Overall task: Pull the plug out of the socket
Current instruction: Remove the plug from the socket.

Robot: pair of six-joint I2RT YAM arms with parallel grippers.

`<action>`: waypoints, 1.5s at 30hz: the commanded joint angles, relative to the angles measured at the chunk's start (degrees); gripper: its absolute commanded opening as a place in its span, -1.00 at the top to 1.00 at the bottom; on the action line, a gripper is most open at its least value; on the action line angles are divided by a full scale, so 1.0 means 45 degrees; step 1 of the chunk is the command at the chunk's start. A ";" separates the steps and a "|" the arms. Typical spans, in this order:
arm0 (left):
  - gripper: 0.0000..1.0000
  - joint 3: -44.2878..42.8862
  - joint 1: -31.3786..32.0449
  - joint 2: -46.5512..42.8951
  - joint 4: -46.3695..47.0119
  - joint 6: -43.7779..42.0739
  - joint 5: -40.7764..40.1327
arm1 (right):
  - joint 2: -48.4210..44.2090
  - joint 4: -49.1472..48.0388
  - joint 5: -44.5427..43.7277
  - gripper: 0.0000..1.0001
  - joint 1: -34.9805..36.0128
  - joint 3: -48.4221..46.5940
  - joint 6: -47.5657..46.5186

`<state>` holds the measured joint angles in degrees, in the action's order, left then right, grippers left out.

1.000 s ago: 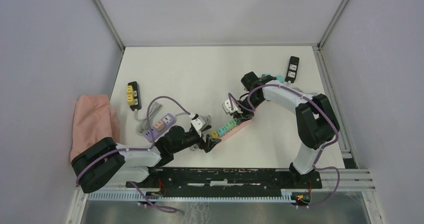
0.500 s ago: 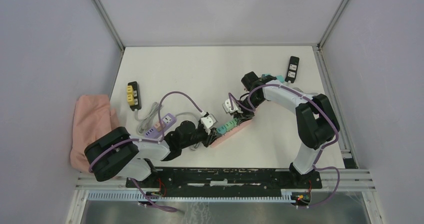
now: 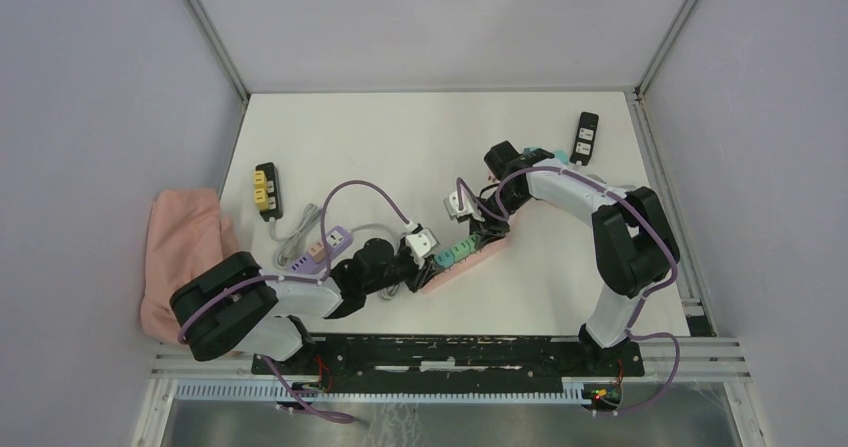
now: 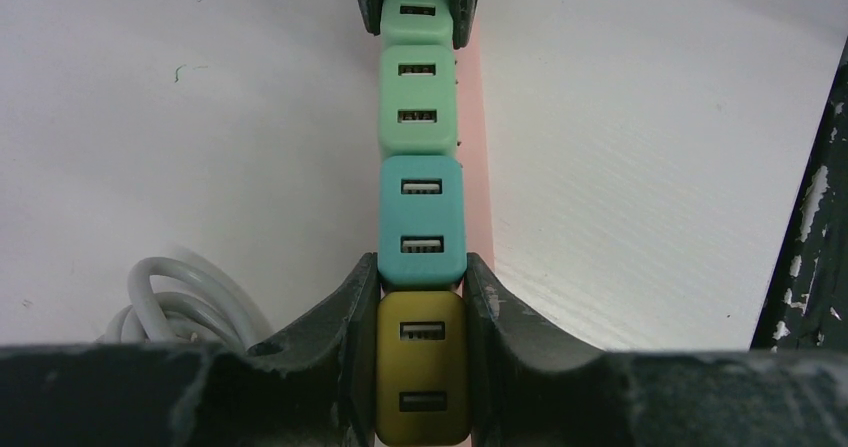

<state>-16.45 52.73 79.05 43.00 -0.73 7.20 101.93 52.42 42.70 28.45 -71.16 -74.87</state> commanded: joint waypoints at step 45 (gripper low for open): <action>0.94 -0.0565 -0.0001 0.0944 -0.0904 -0.1400 0.0333 | -0.1643 0.1009 0.1326 1.00 -0.1529 0.1205 -0.0371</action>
<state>-19.27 53.06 81.95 43.03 -4.82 10.74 97.34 53.87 45.91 23.24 -66.15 -74.00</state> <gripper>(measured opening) 0.368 0.349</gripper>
